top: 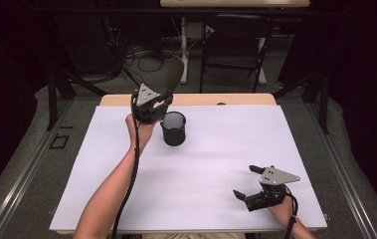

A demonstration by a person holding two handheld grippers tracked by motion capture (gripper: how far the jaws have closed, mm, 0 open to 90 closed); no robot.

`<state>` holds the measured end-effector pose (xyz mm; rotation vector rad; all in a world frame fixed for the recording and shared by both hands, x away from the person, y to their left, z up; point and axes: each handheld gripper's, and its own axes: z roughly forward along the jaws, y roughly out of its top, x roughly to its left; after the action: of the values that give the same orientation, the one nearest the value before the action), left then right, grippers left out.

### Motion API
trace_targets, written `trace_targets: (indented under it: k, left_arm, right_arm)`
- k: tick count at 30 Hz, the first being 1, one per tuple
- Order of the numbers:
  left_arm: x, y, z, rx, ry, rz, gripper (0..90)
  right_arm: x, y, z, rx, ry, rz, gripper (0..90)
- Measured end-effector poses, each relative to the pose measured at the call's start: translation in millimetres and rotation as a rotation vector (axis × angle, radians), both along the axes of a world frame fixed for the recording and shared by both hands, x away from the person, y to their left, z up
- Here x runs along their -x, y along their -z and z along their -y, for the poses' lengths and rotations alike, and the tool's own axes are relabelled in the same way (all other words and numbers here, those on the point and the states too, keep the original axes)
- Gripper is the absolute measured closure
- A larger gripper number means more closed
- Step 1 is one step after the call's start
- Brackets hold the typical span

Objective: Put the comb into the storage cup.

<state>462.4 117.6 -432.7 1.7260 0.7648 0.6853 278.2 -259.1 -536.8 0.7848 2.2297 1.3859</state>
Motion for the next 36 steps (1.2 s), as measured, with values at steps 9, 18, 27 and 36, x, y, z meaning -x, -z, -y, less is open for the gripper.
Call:
trace_targets:
  k: [9,18,27,36]
  left_arm:
    - [-4.0,3.3,6.6,0.011,0.004,0.01,72.4]
    - [-5.3,4.6,10.9,0.025,0.006,0.013,72.4]
    - [-7.4,7.6,12.1,0.031,0.014,0.012,72.4]
    - [-10.9,13.1,15.4,0.034,0.017,0.006,72.4]
  right_arm:
    - [0.0,0.2,0.0,0.001,-0.002,-0.002,0.0]
    - [0.5,-0.6,0.7,-0.01,-0.003,0.004,0.0]
    - [0.1,-0.2,0.5,-0.012,-0.004,-0.009,0.0]
    - [-0.5,0.5,0.0,-0.005,-0.007,-0.011,0.0]
